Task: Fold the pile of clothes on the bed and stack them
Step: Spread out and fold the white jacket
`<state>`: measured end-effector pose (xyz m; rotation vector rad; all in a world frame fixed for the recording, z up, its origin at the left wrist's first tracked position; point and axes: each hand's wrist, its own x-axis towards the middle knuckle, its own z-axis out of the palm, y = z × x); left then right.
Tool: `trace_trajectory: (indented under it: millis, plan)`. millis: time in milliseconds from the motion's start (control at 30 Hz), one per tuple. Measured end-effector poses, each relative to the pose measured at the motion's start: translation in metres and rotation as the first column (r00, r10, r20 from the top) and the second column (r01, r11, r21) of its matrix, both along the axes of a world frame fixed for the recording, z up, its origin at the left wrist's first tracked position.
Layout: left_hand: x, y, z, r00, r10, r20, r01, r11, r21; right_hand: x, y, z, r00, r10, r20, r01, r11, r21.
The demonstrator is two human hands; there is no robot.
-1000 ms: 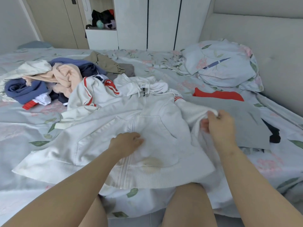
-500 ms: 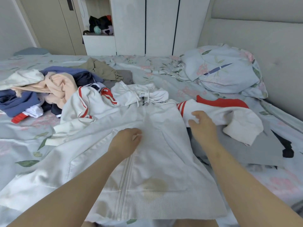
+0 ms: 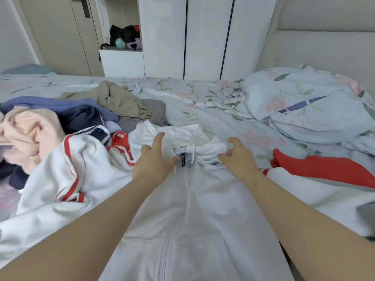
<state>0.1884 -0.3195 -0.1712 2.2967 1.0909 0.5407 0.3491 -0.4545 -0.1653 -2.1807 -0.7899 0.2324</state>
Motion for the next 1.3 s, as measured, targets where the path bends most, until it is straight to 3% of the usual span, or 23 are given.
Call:
trace_trajectory:
  millis: [100,167,233,333,367,433,500,567,600,667,733,800,900,967,1067,1133,1233,1300]
  plan:
    - [0.03,0.023,-0.01,0.989,-0.02,-0.143,0.004,0.994,-0.11,0.024,0.027,0.0,0.984,-0.005,-0.176,-0.024,0.986,-0.162]
    - [0.044,0.035,-0.019,0.972,-0.075,-0.222,0.023,0.974,-0.226,0.032,0.036,-0.003,0.969,-0.021,-0.247,-0.078,0.92,-0.384]
    - [0.051,0.044,-0.025,0.98,-0.063,-0.19,0.014,0.968,-0.252,0.037,0.039,-0.009,0.955,-0.034,-0.294,-0.105,0.892,-0.44]
    - [0.067,0.062,-0.017,0.998,-0.019,-0.059,0.014,0.996,-0.086,0.049,0.053,-0.01,0.923,-0.084,-0.376,0.077,0.996,-0.032]
    - [0.073,0.068,-0.01,1.0,0.005,-0.011,-0.005,1.0,-0.005,0.055,0.059,-0.007,0.952,-0.118,-0.283,0.153,0.983,0.105]
    - [0.082,0.076,0.007,0.987,0.043,0.157,-0.058,0.994,0.087,0.058,0.067,0.007,0.989,-0.121,-0.088,0.142,0.944,0.298]
    - [0.083,0.078,0.014,0.961,-0.046,0.273,0.053,0.998,-0.021,0.056,0.065,0.015,0.975,0.066,-0.214,0.025,0.918,0.396]
    - [0.078,0.072,0.005,0.969,-0.153,0.195,0.182,0.974,-0.137,0.051,0.051,0.016,0.923,0.176,-0.343,-0.075,0.955,0.288]
    - [0.075,0.067,-0.004,0.978,-0.193,0.085,0.203,0.971,-0.13,0.051,0.043,0.014,0.933,0.179,-0.311,-0.13,0.976,0.174]
    - [0.07,0.051,-0.022,0.957,-0.225,-0.184,0.233,0.972,0.023,0.059,0.023,0.004,0.984,0.114,-0.135,-0.123,0.99,-0.065]
    - [0.066,0.023,-0.032,0.908,-0.229,-0.352,0.282,0.953,0.109,0.064,-0.002,-0.001,0.996,0.022,0.088,-0.001,0.973,-0.23]
    - [0.065,-0.009,-0.043,0.861,-0.263,-0.437,0.343,0.932,0.116,0.067,-0.03,-0.004,0.974,-0.065,0.215,0.132,0.94,-0.314]
    - [0.06,-0.045,-0.06,0.741,-0.286,-0.608,0.433,0.895,0.106,0.059,-0.071,0.002,0.971,-0.028,0.238,0.147,0.856,-0.495]
    - [0.062,-0.053,-0.062,0.732,-0.245,-0.636,0.403,0.908,0.114,0.054,-0.091,0.003,0.975,0.042,0.217,0.099,0.795,-0.599]
    - [0.07,-0.066,-0.053,0.811,-0.222,-0.542,0.289,0.957,0.041,0.054,-0.11,0.012,0.938,0.043,0.343,0.158,0.831,-0.534]
    - [0.07,-0.08,-0.052,0.832,-0.239,-0.501,0.279,0.96,0.005,0.06,-0.12,0.023,0.887,-0.131,0.442,0.306,0.884,-0.353]
    - [0.06,-0.093,-0.065,0.789,-0.231,-0.569,0.34,0.936,0.092,0.073,-0.137,0.033,0.725,-0.381,0.574,0.526,0.844,-0.104]
    - [0.058,-0.094,-0.068,0.798,-0.196,-0.571,0.324,0.937,0.131,0.074,-0.145,0.027,0.719,-0.392,0.574,0.564,0.812,-0.152]
